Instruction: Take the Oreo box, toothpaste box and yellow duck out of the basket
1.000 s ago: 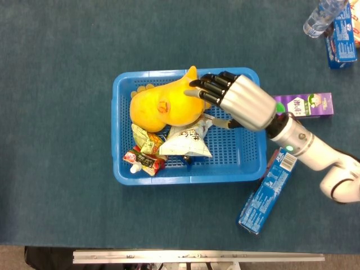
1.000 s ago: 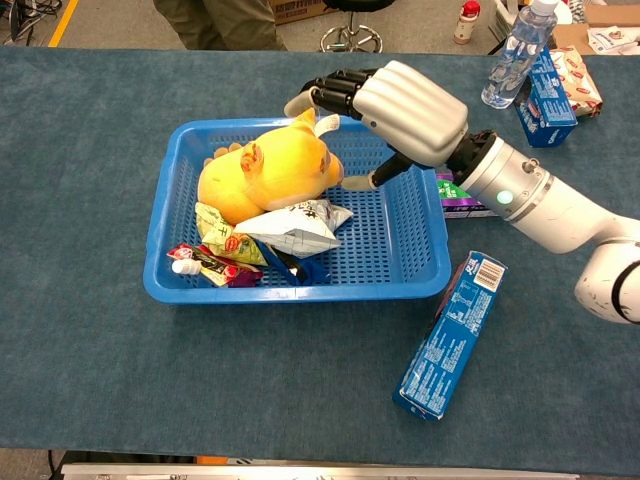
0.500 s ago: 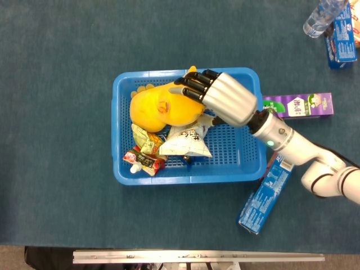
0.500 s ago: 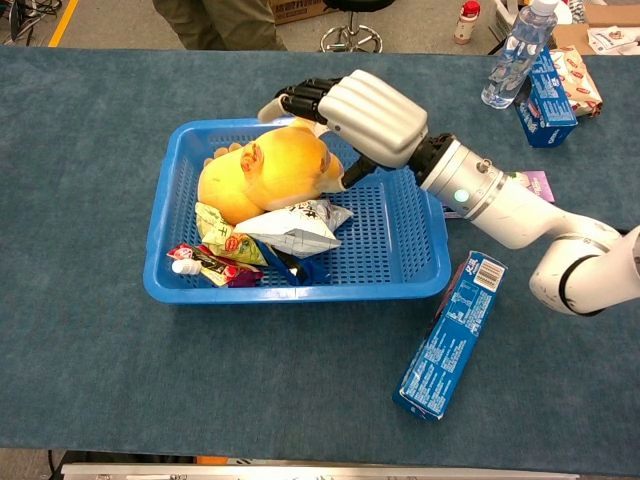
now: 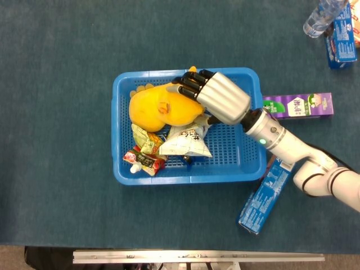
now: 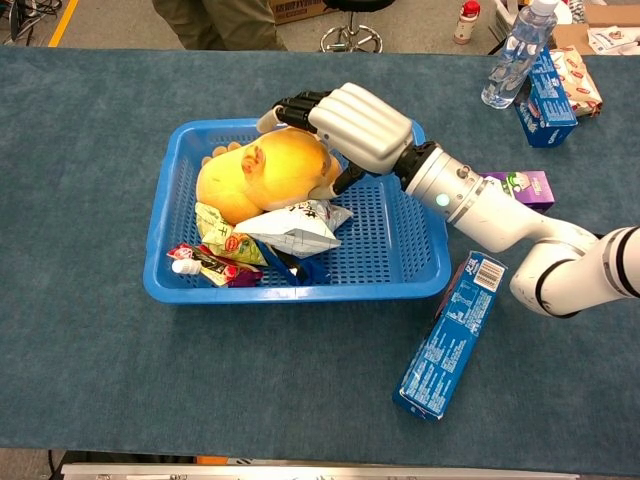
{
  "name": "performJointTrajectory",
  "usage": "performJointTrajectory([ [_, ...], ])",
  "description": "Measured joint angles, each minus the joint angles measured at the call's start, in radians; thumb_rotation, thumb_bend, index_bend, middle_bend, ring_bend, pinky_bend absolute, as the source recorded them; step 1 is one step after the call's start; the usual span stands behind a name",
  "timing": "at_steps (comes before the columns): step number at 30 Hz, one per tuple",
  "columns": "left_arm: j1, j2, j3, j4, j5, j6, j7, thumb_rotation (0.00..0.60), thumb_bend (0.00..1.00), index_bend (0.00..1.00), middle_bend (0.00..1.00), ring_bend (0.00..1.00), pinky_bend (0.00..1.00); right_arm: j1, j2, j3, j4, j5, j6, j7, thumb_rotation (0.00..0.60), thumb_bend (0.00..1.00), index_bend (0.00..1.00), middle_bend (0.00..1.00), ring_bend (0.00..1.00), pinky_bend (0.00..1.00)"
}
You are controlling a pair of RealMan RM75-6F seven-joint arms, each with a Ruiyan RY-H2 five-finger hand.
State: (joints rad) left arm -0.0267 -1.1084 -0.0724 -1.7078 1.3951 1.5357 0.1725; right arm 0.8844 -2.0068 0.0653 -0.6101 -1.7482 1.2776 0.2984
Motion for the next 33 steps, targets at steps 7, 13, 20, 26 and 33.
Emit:
performJointTrajectory([
  [7,0.000,0.000,0.001,-0.002,0.004,0.001,0.002,0.600,0.36,0.31,0.31,0.29,0.51,0.002,-0.028,-0.001,0.051,0.018,0.017,0.017,0.600,0.00,0.33,0.40,0.45,0.44],
  [13,0.001,0.001,0.001,-0.004,0.004,0.002,0.002,0.600,0.36,0.31,0.31,0.29,0.51,-0.001,-0.049,-0.002,0.093,0.029,0.049,0.037,0.600,0.00,0.44,0.51,0.56,0.47],
  [20,0.001,0.000,0.000,-0.003,0.002,0.001,0.003,0.600,0.36,0.31,0.31,0.29,0.51,-0.003,-0.062,0.001,0.115,0.039,0.091,0.059,0.600,0.00,0.54,0.62,0.65,0.51],
  [26,0.000,0.000,0.001,-0.003,0.002,0.001,0.004,0.600,0.36,0.31,0.31,0.29,0.51,-0.005,-0.072,0.009,0.129,0.052,0.126,0.077,0.600,0.00,0.63,0.69,0.71,0.53],
  [33,0.000,0.000,0.000,-0.002,0.000,0.001,0.004,0.600,0.36,0.31,0.31,0.29,0.51,-0.005,-0.067,0.011,0.127,0.058,0.158,0.086,0.600,0.00,0.66,0.71,0.72,0.54],
])
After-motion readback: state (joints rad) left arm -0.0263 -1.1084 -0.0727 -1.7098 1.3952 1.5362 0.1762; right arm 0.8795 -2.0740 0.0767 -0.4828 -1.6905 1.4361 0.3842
